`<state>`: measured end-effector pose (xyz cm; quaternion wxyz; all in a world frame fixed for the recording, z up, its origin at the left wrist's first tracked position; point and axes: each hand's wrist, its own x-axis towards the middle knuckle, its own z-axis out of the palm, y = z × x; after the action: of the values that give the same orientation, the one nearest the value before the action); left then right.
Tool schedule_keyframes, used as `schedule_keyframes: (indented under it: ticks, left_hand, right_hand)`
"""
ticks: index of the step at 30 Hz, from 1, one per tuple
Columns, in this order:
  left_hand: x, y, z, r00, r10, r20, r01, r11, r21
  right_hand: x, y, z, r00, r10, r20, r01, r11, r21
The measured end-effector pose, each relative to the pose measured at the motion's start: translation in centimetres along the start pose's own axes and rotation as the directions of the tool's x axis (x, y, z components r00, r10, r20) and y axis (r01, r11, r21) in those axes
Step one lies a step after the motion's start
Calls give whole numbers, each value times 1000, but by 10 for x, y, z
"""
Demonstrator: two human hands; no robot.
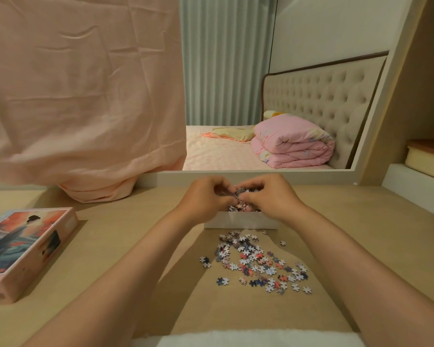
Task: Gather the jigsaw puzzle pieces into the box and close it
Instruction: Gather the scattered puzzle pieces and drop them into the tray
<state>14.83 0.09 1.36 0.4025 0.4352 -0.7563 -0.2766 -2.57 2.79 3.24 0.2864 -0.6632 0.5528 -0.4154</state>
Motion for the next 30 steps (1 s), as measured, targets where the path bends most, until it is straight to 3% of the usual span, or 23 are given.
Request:
schedule_keyframes:
  ticks: [5, 10, 13, 15, 18, 22, 26, 30]
  left_hand:
    - [31, -5, -6, 1000, 7, -24, -5, 996, 86]
    - [31, -29, -6, 996, -18, 88, -17, 926, 377]
    - [23, -42, -5, 984, 16, 176, -86, 914, 396]
    - [20, -48, -4, 974, 28, 223, -131, 876, 464]
    - [19, -52, -6, 983, 48, 179, -131, 863, 488]
    - [20, -56, -7, 994, 62, 88, -95, 884, 457]
    - [20, -54, -6, 993, 83, 82, -109, 905, 411]
    - [20, -52, -6, 972, 50, 228, -172, 814, 555]
  right_hand:
    - [34, 2, 1, 995, -87, -48, 78, 984, -162]
    - [44, 22, 7, 984, 13, 179, 73, 883, -464]
    - [42, 32, 5, 985, -59, 164, 130, 873, -470]
    - [39, 34, 5, 970, -83, 227, 185, 861, -473]
    - [37, 39, 7, 949, -46, 313, 219, 808, -547]
    - [45, 54, 0, 970, -69, 232, 207, 732, -648]
    - [45, 49, -2, 968, -187, 167, 249, 790, -561]
    - [40, 46, 11, 942, -105, 320, 259, 833, -489]
